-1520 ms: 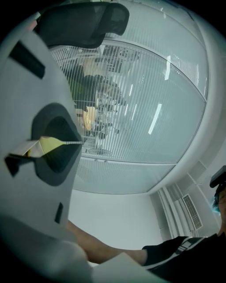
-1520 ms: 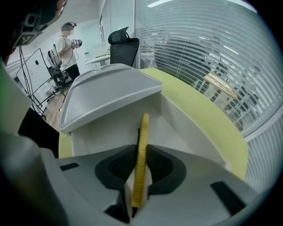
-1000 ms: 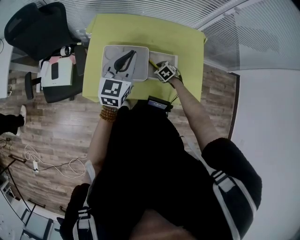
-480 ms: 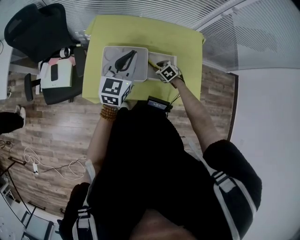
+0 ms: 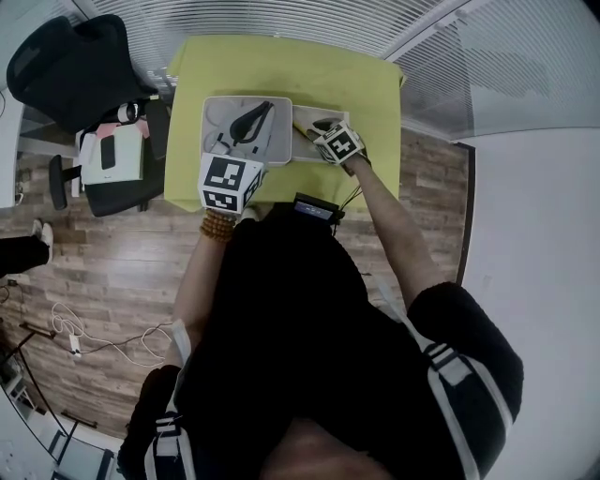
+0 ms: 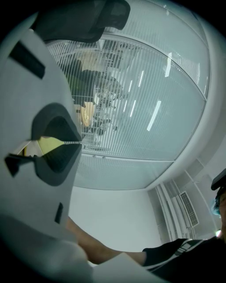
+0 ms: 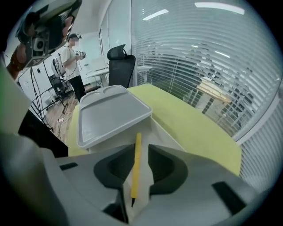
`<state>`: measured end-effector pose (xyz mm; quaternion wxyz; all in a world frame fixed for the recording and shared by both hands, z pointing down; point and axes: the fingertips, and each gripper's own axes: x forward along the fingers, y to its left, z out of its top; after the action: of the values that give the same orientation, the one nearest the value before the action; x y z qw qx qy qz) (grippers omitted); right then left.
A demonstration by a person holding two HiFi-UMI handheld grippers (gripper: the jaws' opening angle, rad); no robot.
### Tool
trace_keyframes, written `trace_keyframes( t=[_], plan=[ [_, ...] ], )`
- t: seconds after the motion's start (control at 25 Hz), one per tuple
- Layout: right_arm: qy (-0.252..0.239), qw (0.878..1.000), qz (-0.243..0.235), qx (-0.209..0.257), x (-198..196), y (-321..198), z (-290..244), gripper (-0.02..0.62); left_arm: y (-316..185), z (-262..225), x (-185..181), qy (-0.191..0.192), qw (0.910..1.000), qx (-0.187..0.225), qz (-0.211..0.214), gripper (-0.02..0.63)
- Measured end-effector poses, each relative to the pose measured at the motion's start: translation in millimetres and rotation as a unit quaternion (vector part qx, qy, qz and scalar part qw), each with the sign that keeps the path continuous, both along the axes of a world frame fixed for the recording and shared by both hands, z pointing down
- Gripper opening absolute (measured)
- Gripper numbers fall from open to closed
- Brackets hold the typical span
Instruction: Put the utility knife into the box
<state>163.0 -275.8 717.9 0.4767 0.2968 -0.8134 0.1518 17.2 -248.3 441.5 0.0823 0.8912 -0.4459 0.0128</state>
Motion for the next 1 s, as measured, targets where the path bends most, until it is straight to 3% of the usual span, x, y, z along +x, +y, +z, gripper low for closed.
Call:
trace_keyframes(
  t=[1.0],
  plan=[
    [-0.096,0.989,0.003,0.115,-38.5,-9.3,-108.5,0.077,8.0,4.1,27.1,-0.009,0.9993,0.005,0.037,0.026]
  ],
)
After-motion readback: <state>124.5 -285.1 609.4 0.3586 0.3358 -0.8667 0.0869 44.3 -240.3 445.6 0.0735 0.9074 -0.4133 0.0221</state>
